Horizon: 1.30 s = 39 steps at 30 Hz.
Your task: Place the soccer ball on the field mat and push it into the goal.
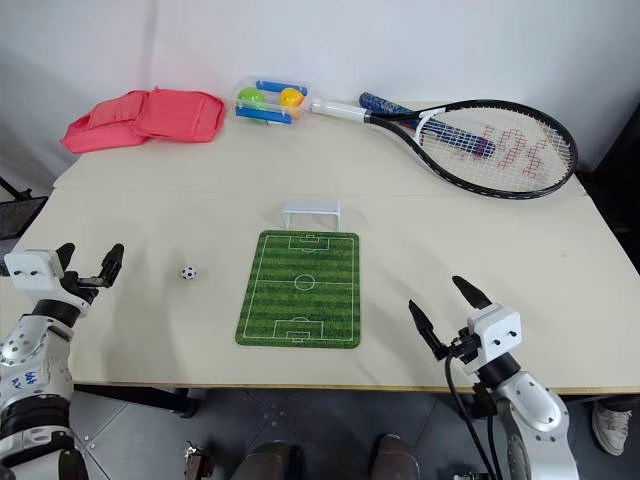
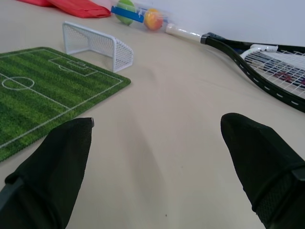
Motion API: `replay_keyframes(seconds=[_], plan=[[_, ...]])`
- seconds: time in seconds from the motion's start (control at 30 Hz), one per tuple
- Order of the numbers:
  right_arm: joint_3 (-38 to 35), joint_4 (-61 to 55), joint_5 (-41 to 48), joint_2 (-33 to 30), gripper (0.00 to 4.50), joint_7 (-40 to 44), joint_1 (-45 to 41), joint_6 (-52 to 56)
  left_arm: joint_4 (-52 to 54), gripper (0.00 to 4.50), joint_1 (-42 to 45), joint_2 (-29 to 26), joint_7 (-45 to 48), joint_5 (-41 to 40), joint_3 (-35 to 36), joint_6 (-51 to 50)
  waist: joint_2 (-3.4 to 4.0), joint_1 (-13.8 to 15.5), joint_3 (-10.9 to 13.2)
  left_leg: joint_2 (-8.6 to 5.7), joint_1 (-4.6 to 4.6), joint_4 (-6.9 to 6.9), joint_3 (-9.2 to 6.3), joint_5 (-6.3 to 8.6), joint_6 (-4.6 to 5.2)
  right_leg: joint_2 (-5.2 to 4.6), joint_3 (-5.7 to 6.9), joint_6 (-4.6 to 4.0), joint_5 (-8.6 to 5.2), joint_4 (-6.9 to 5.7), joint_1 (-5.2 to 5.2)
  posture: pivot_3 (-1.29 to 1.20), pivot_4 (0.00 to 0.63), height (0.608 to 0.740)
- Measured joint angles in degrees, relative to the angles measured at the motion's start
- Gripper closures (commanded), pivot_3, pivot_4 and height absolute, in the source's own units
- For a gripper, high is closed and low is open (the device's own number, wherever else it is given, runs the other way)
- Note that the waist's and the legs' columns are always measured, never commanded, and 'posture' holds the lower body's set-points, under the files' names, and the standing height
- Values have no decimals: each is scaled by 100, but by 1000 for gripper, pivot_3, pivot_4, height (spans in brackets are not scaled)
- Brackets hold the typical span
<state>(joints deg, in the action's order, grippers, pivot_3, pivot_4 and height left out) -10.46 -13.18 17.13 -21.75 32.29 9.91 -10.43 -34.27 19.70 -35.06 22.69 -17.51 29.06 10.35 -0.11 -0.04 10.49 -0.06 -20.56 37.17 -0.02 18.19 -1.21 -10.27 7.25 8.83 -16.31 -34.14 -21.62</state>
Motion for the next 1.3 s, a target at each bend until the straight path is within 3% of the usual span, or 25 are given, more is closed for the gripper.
replay_keyframes(seconds=[0.1,0.23,0.47,0.73,0.97,1.2,1.3], plan=[[9,1,79,-9,0,133,-2,-51,-12,178,-1,-11,156,-121,26,-1,-1,-8,1,1,1,0,2,0,0,0,-1,0,0,0,0,0,150,740],[31,-21,713,-136,0,633,-298,81,310,178,-342,-86,1242,-898,390,168,-5,-64,3,8,11,1,16,4,1,3,-13,0,0,-2,1,0,150,740],[-126,-35,2293,-1014,0,2029,-1151,1085,116,178,-1098,-1565,3229,-1212,718,-117,-6,-86,5,27,16,2,27,17,1,21,-21,-2,0,7,1,0,150,740],[167,585,2568,-691,0,3756,-2084,797,165,178,-2406,-1784,5202,-1665,941,-731,-3,-60,7,83,19,19,62,60,-11,72,-39,-12,-3,20,-3,0,150,740],[293,916,2431,-507,0,4258,-2184,423,473,178,-2467,-1360,5334,-1689,979,-519,-2,16,8,89,19,27,67,69,-14,80,-42,-18,-6,19,-5,0,150,740],[231,955,2353,-542,0,4403,-2281,290,517,178,-1611,-1153,5190,-1560,340,-612,-3,-5,7,89,19,29,70,71,-15,82,-43,-18,-6,17,-5,0,150,740],[130,1095,2284,-588,0,4462,-2282,202,205,178,-859,-1107,5043,-1247,-121,-626,-3,16,7,88,20,37,73,71,-15,82,-43,-18,-6,13,-5,0,150,740]])
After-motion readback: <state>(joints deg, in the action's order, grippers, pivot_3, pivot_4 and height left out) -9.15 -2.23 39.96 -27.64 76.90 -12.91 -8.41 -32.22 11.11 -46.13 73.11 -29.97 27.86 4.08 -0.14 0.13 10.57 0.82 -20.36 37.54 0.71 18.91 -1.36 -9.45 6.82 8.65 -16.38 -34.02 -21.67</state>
